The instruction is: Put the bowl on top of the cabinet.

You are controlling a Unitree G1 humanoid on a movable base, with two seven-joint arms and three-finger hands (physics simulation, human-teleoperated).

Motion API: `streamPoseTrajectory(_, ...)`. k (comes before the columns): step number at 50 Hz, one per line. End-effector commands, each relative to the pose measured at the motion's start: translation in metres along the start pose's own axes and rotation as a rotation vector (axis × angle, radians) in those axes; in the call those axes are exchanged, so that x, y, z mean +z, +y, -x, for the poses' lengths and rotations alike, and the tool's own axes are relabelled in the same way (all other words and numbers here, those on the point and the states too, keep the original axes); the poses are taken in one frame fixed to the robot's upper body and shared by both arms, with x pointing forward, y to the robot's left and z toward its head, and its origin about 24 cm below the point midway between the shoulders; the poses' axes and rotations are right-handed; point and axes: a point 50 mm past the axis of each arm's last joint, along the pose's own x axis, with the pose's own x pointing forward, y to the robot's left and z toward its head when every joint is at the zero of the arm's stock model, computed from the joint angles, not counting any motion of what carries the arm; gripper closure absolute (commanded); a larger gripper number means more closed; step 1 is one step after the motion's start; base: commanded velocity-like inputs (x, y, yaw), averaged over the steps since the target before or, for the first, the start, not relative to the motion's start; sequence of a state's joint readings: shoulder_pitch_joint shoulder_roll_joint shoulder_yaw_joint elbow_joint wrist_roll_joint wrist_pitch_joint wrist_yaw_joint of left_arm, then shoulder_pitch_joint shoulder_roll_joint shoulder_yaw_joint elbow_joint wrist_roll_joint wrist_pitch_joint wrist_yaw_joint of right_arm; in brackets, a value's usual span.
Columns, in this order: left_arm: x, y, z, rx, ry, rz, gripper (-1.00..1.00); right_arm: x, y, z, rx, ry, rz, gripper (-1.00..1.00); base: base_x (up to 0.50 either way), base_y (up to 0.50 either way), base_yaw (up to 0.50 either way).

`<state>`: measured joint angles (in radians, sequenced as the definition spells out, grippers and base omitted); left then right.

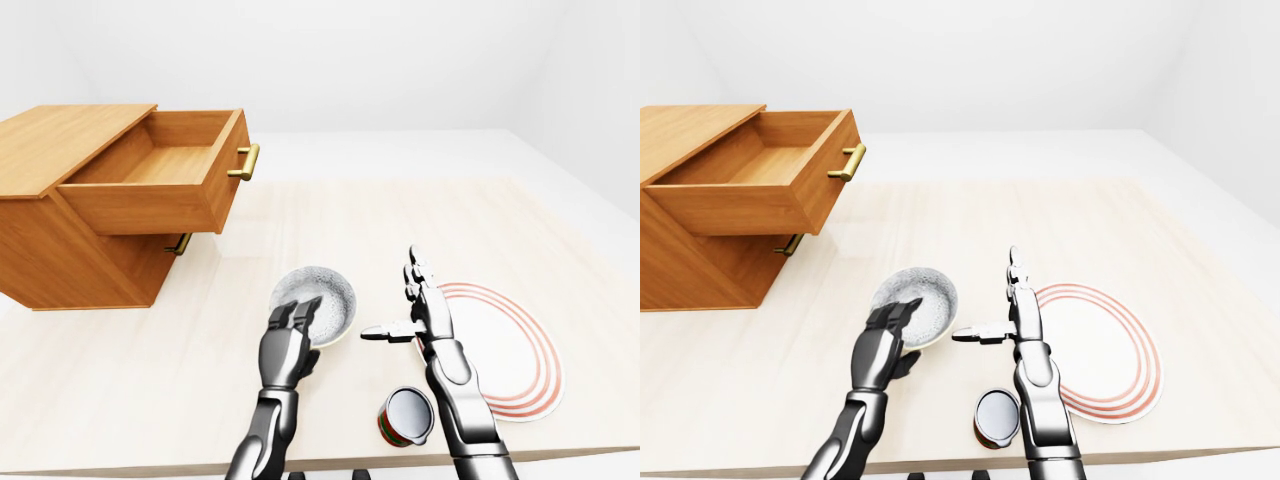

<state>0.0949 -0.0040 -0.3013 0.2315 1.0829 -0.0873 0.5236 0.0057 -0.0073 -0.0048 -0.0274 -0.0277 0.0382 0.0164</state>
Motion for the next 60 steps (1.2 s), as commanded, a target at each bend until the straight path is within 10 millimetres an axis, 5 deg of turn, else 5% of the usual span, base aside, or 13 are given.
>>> streamPoseTrajectory(1,0.001,-0.001,0.004,-0.012,-0.012,-0.012,0.97,0.0,0.0,0.0,0.001,0.001,0.004,-1.0,0.0,0.0,0.0)
streamPoseTrajectory(22,0.005,0.011,0.001,0.045,-0.024,0.004,0.95,0.001,0.004,0.002,0.016,-0.01,0.012,-1.0,0.0,0.0,0.0)
streamPoseTrajectory(38,0.04,0.111,-0.007,0.479,-0.158,0.135,0.94,0.002,0.004,0.003,0.017,-0.014,0.014,-1.0,0.0,0.0,0.0)
streamPoseTrajectory(48,0.049,0.151,-0.012,0.541,-0.22,0.144,0.94,0.002,0.005,0.004,0.021,-0.016,0.015,-1.0,0.0,0.0,0.0)
streamPoseTrajectory(60,0.072,0.233,-0.022,0.65,-0.285,0.057,0.94,0.003,0.006,0.006,0.025,-0.019,0.018,-1.0,0.0,0.0,0.0)
